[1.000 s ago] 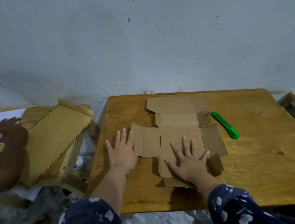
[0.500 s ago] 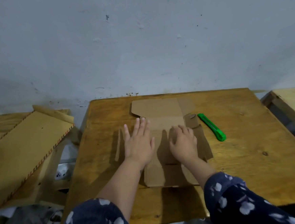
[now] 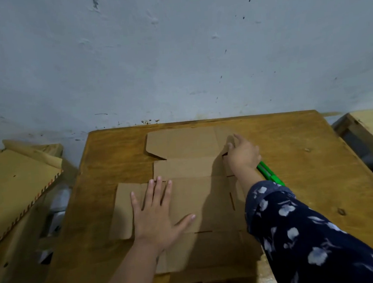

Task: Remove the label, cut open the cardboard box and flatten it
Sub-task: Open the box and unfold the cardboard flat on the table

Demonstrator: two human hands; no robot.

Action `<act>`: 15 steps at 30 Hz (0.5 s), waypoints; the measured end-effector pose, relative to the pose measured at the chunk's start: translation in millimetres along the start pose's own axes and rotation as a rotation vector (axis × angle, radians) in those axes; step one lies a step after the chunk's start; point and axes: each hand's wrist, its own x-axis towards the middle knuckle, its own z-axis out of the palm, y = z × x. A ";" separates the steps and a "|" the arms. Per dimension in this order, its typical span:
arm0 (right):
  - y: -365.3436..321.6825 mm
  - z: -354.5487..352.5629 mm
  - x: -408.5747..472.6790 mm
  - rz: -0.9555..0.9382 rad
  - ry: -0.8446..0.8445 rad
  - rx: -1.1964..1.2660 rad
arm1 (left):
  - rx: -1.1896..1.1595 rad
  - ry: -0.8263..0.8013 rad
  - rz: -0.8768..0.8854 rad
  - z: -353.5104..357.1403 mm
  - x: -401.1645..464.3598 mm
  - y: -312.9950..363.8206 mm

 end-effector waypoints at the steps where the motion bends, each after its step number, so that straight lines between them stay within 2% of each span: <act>1: -2.4 -1.2 5.9 0.023 -0.016 0.108 | -0.007 0.023 0.000 1.2 -0.4 0.1; 4: -9.0 -7.2 16.4 0.059 -0.061 0.407 | -0.008 0.019 -0.007 2.8 0.9 0.2; 11: -19.9 -28.9 17.7 0.111 -0.048 0.665 | 0.018 -0.021 -0.068 -9.1 23.0 -1.7; 15: -18.3 -40.7 1.3 0.036 -0.074 0.720 | 0.060 -0.054 -0.106 -16.0 30.8 -0.1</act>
